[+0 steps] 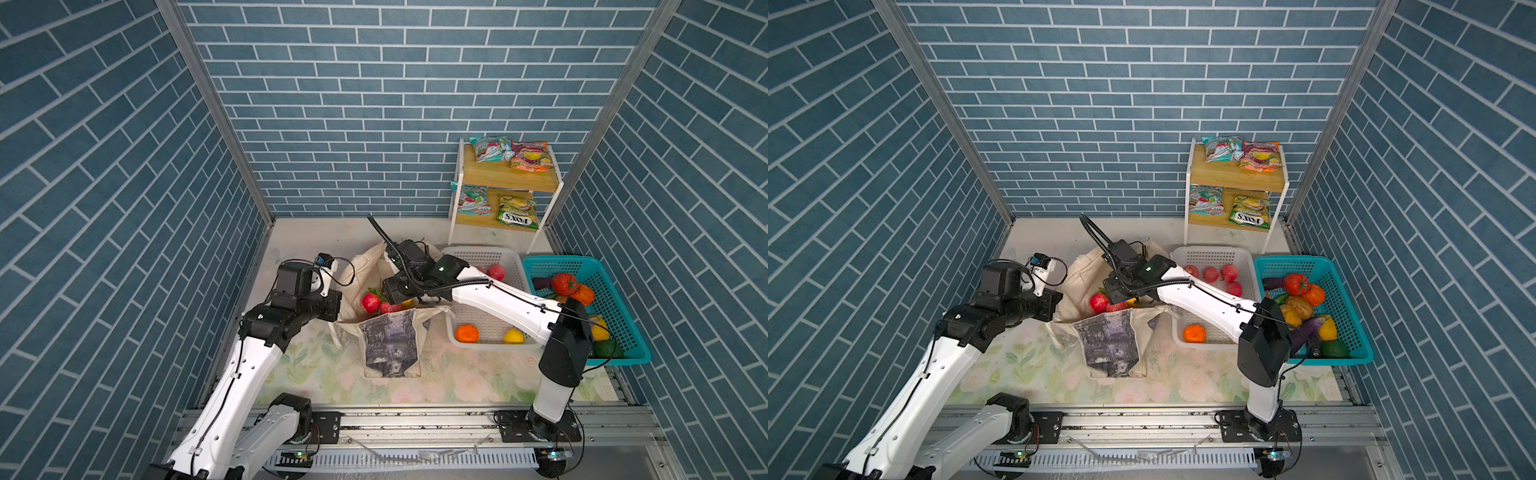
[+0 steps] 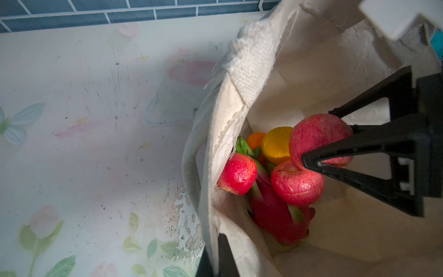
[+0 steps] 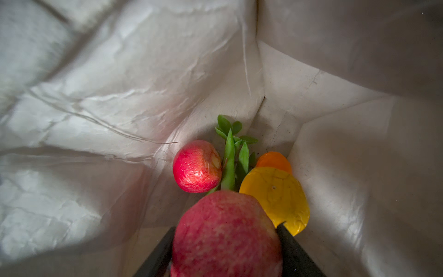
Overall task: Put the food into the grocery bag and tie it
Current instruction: 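Carry the red apple with the right gripper into the open bag, then open the right gripper to release the apple into the bag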
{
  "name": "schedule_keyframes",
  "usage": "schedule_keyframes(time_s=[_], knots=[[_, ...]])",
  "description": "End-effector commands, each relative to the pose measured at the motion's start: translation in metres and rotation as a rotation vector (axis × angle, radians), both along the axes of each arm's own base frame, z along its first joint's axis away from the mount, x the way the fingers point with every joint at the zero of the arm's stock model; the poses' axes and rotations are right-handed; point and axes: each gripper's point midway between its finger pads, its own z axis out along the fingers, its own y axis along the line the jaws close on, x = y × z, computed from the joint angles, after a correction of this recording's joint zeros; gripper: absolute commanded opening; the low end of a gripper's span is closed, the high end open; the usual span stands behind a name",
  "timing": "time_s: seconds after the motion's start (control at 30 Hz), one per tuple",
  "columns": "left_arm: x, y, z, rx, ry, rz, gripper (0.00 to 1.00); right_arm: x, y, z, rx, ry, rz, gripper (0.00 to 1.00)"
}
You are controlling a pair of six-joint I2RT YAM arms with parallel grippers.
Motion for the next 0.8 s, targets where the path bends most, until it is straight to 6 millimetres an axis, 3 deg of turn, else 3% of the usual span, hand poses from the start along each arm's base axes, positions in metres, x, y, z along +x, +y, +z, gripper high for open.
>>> schedule_keyframes(time_s=[0.0, 0.3, 0.53, 0.67, 0.77], knots=[[0.002, 0.001, 0.004, -0.009, -0.027, 0.004, 0.0, -0.005, 0.001, -0.011, -0.052, 0.013, 0.045, 0.46], [0.002, 0.001, 0.004, -0.008, -0.026, 0.005, 0.0, -0.006, -0.003, -0.046, -0.154, 0.045, 0.073, 0.54], [0.002, 0.001, 0.004, -0.008, -0.026, 0.005, 0.0, -0.003, -0.007, -0.059, -0.211, 0.04, 0.083, 0.62], [0.001, 0.001, 0.004, -0.009, -0.026, 0.004, 0.0, 0.0, -0.01, -0.056, -0.225, 0.024, 0.081, 0.99], [0.002, 0.001, 0.004, -0.009, -0.027, 0.005, 0.0, 0.002, -0.01, -0.048, -0.217, 0.003, 0.081, 0.99]])
